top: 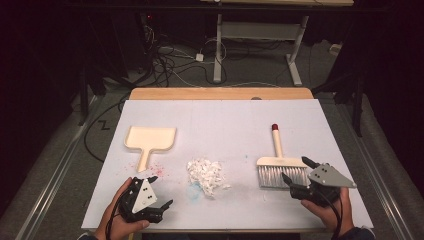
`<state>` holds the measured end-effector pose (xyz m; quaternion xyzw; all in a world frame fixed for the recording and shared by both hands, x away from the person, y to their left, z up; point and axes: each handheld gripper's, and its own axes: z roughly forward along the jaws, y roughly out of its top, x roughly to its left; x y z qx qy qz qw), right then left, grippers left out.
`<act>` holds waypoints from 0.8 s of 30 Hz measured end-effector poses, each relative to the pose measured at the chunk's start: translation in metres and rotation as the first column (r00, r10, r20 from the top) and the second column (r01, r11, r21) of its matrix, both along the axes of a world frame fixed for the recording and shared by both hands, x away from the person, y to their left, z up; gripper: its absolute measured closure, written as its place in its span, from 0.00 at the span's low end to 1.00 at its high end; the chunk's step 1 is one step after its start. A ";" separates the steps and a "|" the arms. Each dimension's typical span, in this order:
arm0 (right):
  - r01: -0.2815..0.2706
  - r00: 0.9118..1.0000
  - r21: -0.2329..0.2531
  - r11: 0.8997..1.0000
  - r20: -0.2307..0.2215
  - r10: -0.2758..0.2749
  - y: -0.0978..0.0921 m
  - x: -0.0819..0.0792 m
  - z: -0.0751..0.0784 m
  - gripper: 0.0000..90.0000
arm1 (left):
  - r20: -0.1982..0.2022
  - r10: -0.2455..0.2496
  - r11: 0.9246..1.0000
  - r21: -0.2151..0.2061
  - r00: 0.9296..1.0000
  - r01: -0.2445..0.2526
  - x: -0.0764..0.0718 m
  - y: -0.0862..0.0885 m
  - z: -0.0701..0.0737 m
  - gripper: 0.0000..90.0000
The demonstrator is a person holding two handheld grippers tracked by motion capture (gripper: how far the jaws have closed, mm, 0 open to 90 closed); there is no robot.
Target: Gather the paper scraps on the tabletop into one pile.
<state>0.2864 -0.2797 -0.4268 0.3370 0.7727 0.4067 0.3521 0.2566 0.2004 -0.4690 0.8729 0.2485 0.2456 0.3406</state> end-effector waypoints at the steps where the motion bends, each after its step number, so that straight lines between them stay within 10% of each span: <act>1: 0.001 1.000 -0.010 1.000 0.003 -0.001 0.000 -0.004 -0.002 0.25 | 0.003 0.002 1.000 0.003 1.000 -0.002 -0.001 0.000 0.000 0.17; 24: -0.006 1.000 -0.040 0.999 0.009 0.006 0.006 -0.016 -0.007 0.25 | 0.009 -0.012 1.000 0.021 1.000 0.012 -0.001 -0.002 -0.002 0.17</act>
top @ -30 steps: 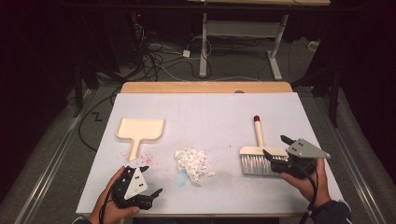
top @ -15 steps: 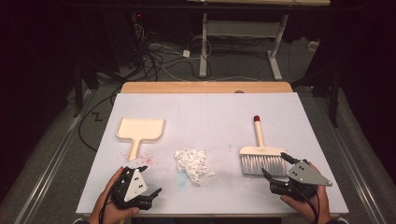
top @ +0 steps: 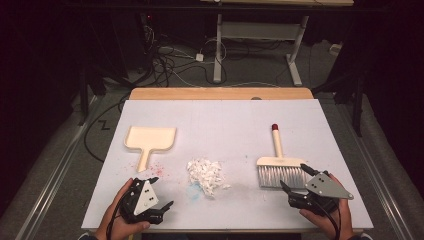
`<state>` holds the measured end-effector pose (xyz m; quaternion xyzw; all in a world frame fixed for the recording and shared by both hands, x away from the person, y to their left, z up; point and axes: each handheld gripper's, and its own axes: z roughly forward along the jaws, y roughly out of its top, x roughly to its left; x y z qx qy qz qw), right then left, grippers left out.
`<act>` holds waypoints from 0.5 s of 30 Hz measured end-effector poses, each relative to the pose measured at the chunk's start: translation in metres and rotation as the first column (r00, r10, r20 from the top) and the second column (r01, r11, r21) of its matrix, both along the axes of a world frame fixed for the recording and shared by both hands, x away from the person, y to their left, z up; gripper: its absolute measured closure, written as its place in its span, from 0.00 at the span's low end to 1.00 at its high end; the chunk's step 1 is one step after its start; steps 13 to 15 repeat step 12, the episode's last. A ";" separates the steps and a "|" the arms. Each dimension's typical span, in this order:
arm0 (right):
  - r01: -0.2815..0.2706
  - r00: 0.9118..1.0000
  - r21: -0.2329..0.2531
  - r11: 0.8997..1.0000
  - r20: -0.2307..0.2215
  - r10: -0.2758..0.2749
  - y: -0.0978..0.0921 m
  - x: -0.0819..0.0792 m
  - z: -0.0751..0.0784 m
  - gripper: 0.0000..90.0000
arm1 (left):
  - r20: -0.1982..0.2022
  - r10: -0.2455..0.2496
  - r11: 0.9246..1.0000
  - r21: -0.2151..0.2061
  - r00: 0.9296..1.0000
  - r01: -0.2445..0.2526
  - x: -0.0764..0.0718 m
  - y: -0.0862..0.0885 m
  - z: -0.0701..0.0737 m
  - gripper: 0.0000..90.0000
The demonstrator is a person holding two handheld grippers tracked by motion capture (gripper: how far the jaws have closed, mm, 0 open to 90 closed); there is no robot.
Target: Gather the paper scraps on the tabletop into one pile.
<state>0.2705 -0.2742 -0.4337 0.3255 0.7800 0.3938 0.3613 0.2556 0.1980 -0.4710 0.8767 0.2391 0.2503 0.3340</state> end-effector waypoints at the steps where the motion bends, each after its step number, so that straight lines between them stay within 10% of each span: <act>1: 0.001 1.000 -0.001 1.000 0.001 -0.001 0.000 0.000 0.000 0.25 | -0.001 0.000 1.000 0.001 1.000 0.000 0.000 0.000 0.000 0.17; 15: 0.008 1.000 0.001 1.000 -0.001 -0.008 -0.003 0.001 0.000 0.25 | -0.005 0.008 1.000 -0.002 1.000 -0.008 0.005 -0.002 0.000 0.17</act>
